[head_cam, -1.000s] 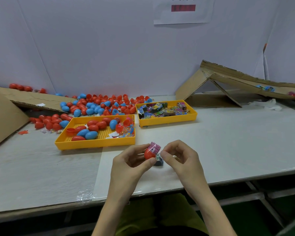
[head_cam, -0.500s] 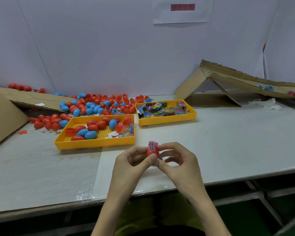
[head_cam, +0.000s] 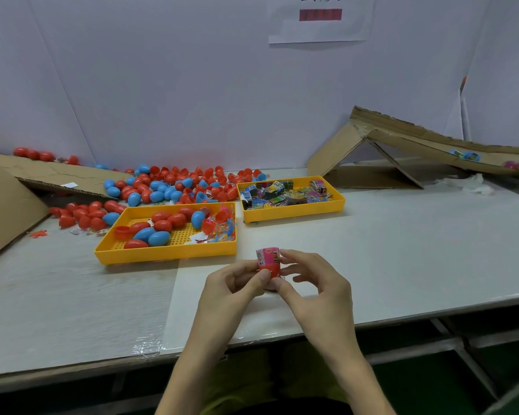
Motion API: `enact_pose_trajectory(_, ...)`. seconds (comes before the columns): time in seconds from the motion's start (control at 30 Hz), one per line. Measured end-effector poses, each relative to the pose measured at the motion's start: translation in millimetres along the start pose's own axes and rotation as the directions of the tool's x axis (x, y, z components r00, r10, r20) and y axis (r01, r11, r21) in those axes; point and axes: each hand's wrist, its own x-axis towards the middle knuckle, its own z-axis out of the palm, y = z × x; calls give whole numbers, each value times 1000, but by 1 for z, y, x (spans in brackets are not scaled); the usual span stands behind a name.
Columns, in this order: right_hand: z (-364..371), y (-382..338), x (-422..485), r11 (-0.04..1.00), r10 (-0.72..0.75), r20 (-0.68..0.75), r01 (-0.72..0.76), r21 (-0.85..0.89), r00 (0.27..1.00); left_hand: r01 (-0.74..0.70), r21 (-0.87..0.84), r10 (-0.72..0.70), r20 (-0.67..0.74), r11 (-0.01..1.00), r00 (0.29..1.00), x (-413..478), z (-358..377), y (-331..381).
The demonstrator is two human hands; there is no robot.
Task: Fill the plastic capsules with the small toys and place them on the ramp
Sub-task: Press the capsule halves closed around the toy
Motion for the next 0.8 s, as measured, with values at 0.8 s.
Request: enact_pose_trajectory(0.8,1,1,-8,996,-94,-104,94,-11,990,-5,84,0,58,996,998,0,0,1)
